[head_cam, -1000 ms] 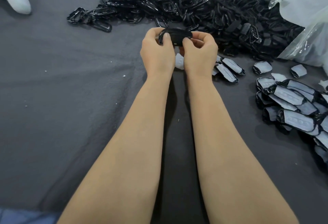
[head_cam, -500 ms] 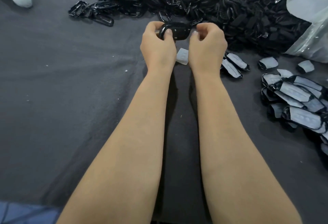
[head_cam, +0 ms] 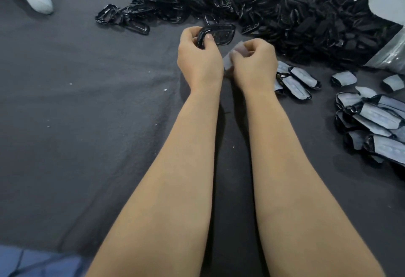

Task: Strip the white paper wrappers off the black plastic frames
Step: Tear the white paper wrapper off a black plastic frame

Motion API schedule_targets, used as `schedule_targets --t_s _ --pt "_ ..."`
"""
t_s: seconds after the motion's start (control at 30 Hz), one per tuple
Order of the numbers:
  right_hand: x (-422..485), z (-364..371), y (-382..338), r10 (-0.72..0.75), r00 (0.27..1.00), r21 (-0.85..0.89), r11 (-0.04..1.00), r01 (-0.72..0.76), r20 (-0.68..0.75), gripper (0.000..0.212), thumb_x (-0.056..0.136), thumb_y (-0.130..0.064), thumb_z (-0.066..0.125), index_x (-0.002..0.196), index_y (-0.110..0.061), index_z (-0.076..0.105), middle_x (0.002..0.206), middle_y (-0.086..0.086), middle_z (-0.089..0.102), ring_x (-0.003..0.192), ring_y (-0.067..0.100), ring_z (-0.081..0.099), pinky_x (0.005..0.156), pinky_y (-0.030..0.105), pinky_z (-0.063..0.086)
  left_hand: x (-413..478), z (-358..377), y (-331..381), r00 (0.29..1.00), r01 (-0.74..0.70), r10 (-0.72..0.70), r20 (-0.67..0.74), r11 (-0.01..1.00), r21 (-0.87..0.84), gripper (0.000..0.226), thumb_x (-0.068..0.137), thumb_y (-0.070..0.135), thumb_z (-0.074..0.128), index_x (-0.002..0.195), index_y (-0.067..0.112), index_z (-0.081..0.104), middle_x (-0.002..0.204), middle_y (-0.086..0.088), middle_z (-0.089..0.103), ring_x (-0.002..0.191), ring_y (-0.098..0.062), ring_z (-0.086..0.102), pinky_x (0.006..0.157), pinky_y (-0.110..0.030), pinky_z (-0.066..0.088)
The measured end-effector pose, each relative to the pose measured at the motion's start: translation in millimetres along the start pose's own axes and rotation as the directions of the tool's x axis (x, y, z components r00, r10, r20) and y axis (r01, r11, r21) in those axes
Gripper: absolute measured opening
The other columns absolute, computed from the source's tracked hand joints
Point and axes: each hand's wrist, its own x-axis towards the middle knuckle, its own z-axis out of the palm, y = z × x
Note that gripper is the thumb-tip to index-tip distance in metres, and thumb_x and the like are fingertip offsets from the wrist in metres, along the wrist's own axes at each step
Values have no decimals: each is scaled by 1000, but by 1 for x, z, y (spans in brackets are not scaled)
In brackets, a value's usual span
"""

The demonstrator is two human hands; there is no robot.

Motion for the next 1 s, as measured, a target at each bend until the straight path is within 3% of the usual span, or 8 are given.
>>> schedule_targets --t_s 0.1,0.27,0.37,0.57,0.7,0.83,0.9,1.0 --pt "0 5 0 118 992 358 929 -96 -38 9 94 -8 52 88 -12 57 80 4 65 70 16 68 75 36 58 0 0 0 1000 -2 2 -5 1000 -6 10 93 6 53 93 17 53 91 0 61 96 -27 64 88 -42 53" --pt "-1 6 -2 174 981 618 782 -81 -91 11 97 -5 48 97 -13 56 90 6 62 61 6 63 61 19 52 -1 0 2 1000 8 -8 -6 1000 -21 11 93 6 52 93 17 53 90 0 60 96 -27 64 88 -43 53" --pt "-1 2 -4 226 966 748 661 -57 -125 6 95 -4 54 95 -10 53 84 6 61 54 1 61 58 16 51 0 0 2 1000 13 -13 -6 1000 -19 12 93 6 53 93 18 54 94 -2 63 96 -27 65 89 -42 53" --pt "0 -2 -9 189 980 831 553 -57 -58 11 92 0 57 91 -11 55 77 3 60 60 6 60 59 17 51 -3 -1 2 1000 12 -12 -3 1000 -4 11 93 6 53 95 17 55 96 -2 64 96 -23 64 88 -41 53" --pt "-5 13 -15 119 992 689 723 -50 -52 13 89 -5 62 83 -16 60 85 3 62 81 13 58 77 28 51 -3 -2 4 1000 10 -10 -1 1000 -14 11 93 5 53 96 16 56 94 0 62 97 -22 64 89 -41 53" --pt "-5 20 -14 161 986 662 744 -89 -49 16 89 -10 64 78 -21 59 89 3 63 88 16 58 85 35 51 -3 -3 5 1000 18 -17 20 1000 -24 11 93 6 54 96 16 57 96 -2 64 98 -21 64 90 -41 53" --pt "-4 20 -12 176 983 678 729 -96 -50 15 90 -10 63 79 -20 59 88 4 63 85 16 58 83 35 53 -3 -2 5 1000 22 -21 23 999 -29 11 93 6 55 96 16 58 97 -2 65 98 -21 65 90 -41 53" --pt "-4 17 -12 215 976 743 659 -114 -41 14 91 -12 62 80 -19 60 80 -3 61 77 8 57 69 23 51 -3 -1 4 999 31 -30 14 998 -52 13 94 6 52 99 15 59 102 -7 68 98 -23 66 90 -41 54"
